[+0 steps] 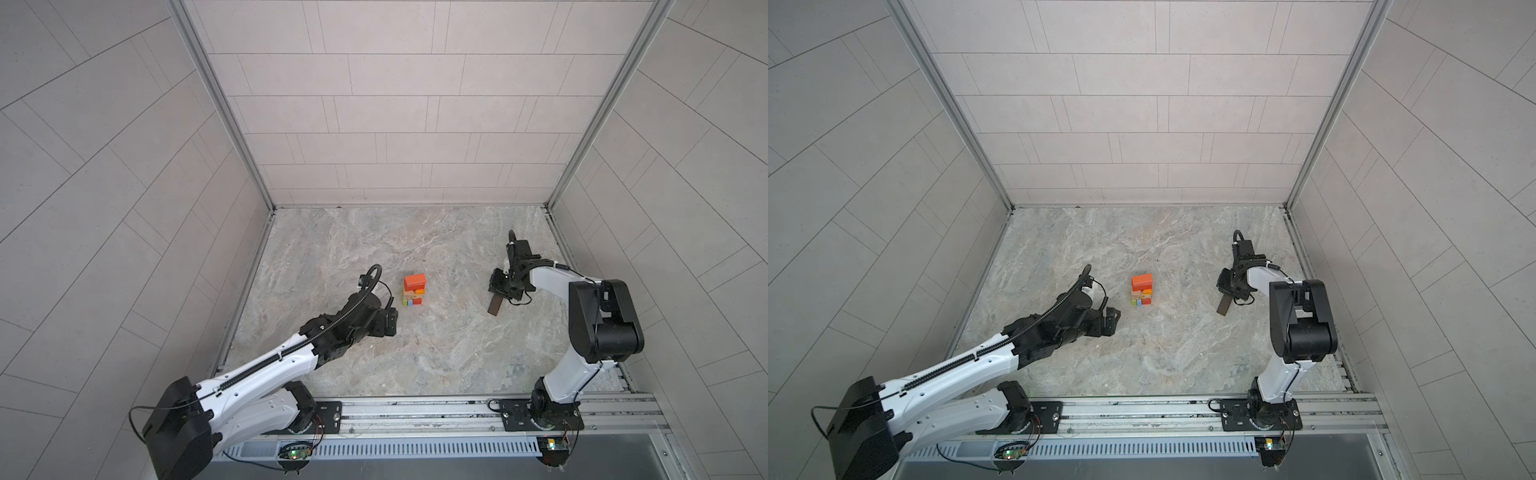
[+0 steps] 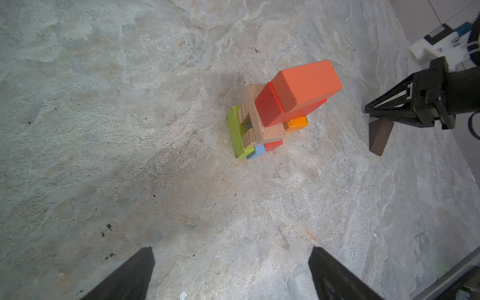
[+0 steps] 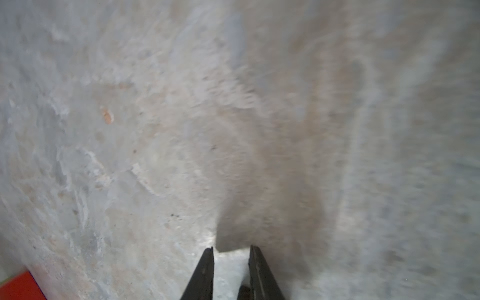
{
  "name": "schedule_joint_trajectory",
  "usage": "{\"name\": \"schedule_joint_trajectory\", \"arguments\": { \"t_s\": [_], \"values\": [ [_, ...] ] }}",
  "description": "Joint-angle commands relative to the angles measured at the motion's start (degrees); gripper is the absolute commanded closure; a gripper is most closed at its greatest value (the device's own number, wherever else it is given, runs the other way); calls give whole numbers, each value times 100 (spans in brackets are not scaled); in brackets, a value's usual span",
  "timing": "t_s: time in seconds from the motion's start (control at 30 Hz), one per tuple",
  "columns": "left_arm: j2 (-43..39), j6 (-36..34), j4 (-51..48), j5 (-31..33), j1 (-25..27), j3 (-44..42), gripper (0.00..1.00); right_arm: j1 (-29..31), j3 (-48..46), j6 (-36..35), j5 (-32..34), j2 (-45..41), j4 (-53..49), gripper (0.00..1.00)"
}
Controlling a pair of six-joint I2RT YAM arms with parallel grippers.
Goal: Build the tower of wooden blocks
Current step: 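Lower the right gripper onto the dark brown wedge and close it, then lift the dark brown wedge with the right gripper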
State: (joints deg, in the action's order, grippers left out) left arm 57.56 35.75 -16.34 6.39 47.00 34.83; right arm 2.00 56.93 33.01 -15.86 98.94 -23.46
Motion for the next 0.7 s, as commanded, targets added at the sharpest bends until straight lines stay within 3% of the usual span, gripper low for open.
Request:
{"name": "schedule_joint_trajectory", "arguments": {
  "t_s": [0.0,0.13,0.4,0.67],
  "values": [
    [-181,81,-16,195,11,-140,0,408,243,18,35,254,-629,70],
    [-252,77,-86,264,15,-161,0,516,478,9,119,36,-823,66],
    [-141,22,33,267,6,-161,0,535,578,-489,955,-625,-1591,58],
    [-79,-83,117,399,-7,-152,0,535,93,-464,1310,-1016,-1437,45]
  ]
}}
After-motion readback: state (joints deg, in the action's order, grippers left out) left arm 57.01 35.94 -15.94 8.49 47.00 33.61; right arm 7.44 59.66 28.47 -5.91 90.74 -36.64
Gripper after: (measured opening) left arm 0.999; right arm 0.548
